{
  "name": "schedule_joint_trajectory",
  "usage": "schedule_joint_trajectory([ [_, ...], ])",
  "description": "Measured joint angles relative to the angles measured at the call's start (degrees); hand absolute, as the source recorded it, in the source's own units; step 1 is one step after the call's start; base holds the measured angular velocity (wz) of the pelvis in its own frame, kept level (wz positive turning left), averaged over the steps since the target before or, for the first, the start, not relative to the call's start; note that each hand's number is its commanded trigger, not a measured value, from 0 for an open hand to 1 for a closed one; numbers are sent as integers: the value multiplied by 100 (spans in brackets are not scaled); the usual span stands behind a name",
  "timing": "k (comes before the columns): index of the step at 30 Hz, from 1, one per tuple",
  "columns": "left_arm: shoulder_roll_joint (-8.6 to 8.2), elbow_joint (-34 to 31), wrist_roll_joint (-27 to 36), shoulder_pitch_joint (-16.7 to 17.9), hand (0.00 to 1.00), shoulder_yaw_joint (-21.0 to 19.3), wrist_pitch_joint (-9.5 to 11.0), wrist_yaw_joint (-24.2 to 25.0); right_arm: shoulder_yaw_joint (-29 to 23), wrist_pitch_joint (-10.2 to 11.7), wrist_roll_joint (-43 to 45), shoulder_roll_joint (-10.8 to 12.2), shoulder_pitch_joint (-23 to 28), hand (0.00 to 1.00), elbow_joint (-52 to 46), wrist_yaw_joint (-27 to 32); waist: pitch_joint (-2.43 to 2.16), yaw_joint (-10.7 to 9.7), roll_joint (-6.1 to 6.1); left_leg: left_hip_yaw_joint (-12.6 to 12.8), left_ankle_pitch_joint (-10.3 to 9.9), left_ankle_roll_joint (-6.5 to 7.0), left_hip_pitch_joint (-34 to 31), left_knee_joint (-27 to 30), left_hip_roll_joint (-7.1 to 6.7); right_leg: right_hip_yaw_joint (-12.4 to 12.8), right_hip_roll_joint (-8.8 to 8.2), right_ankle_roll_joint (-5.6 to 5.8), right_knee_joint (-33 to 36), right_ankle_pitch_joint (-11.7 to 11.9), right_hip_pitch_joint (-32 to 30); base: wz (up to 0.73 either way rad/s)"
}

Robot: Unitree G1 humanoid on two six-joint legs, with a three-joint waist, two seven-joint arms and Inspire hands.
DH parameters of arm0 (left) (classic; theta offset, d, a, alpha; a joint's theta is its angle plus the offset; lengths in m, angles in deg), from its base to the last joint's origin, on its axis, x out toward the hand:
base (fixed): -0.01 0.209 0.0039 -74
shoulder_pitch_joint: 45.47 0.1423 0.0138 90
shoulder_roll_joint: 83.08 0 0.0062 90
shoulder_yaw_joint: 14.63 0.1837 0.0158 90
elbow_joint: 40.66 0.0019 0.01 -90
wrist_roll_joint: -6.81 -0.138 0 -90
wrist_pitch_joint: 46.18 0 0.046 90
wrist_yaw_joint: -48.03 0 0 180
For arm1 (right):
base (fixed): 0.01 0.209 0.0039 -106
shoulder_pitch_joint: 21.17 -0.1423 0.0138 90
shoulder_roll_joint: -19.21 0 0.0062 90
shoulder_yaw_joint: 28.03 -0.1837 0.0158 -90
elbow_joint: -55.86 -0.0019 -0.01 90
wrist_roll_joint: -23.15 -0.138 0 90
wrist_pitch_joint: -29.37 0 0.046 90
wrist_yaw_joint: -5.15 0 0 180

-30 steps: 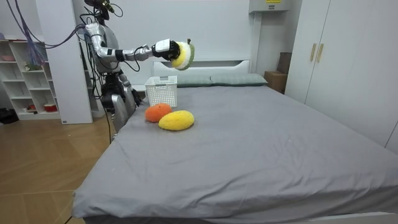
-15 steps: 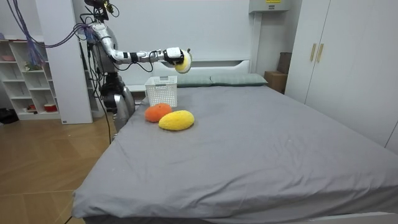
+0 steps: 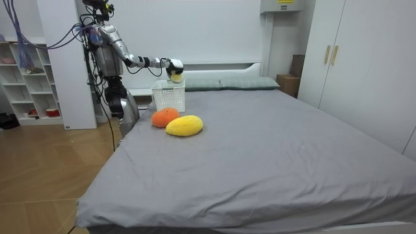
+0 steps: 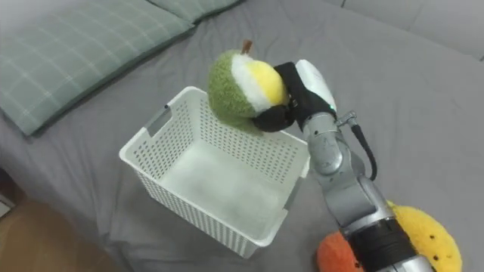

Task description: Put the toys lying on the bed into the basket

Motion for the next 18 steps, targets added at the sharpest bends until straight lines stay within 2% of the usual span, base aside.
schedule_joint_trajectory([
  [1,1,-7,3,4,0,-1,-21,4,58,-33,101,54,0,66,64,-78,-2,27,-4,-56,15,7,-17,0,-25,-42,-2,10,-1,-6,1,20],
  [3,-5,-10,3,3,0,-1,-50,6,60,-43,174,170,0,52,164,-132,0,78,-7,-83,29,17,-39,0,-43,-131,-2,14,-5,-4,0,15],
  [4,-7,-10,3,2,0,-1,-53,6,60,-44,195,213,0,25,235,-160,-1,119,-12,-94,34,24,-68,3,-51,-145,-5,19,-7,-1,-1,8],
  [5,-7,-9,4,2,0,-12,-54,7,76,-50,211,224,1,14,292,-193,1,167,-20,-96,39,31,-74,2,-54,-149,-8,26,-8,3,-2,6],
  [7,0,14,10,5,0,-29,-54,-7,150,-39,205,244,0,0,473,-182,-2,196,-35,-126,41,35,-73,2,-66,-182,-12,32,-9,7,12,8],
  [12,-21,5,10,32,0,-24,-54,-31,296,-32,220,330,6,0,1127,-178,6,185,-52,-238,77,46,-103,6,-116,-276,-45,42,2,4,16,11],
  [18,-23,-47,6,47,0,-27,-48,-31,291,-6,234,351,57,0,1203,-184,8,181,-48,-252,79,55,-126,18,-133,-290,-70,57,6,4,2,0],
])
